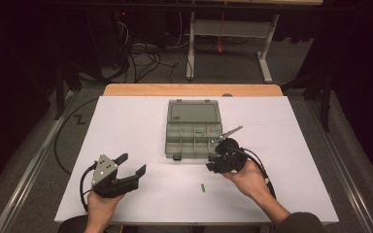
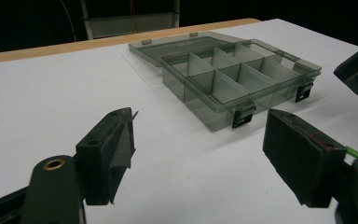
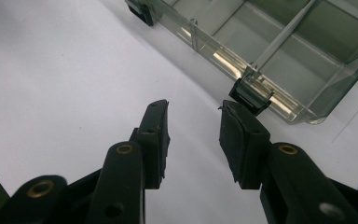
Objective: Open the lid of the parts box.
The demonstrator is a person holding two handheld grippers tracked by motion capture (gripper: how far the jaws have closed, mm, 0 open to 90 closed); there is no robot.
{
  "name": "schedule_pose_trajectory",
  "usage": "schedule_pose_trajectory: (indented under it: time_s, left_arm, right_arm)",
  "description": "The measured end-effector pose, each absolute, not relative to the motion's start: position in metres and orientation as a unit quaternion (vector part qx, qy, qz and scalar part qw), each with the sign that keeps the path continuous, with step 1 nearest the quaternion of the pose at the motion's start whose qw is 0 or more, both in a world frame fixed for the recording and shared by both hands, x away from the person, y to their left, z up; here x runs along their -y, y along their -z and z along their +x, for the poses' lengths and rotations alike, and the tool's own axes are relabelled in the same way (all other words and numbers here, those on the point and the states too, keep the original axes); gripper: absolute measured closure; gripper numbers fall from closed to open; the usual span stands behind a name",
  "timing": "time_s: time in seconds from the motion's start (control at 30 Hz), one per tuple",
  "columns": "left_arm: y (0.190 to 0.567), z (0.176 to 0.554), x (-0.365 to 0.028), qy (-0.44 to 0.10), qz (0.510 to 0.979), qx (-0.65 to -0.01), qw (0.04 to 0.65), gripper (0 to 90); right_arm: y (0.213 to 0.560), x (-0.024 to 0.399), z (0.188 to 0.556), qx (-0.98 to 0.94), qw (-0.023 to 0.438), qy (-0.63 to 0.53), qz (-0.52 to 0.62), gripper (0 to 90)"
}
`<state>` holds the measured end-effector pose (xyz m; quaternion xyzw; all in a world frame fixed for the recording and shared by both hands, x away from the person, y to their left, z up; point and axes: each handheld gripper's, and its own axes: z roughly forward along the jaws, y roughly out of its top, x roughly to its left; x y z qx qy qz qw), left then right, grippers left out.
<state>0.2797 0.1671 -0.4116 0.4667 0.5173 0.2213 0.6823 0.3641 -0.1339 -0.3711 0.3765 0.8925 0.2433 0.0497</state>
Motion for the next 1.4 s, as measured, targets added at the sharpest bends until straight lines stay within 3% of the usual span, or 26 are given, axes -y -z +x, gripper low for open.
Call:
schedule_pose_trajectory:
  time_s: [1.4]
  left_arm:
    - [0.411, 0.28, -0.167, -0.222, 0.467, -0.517, 0.682, 24.9]
  right_arm:
    - [0.399, 0.105, 0.34, -0.92, 0.004, -0.18, 0.347, 66.1]
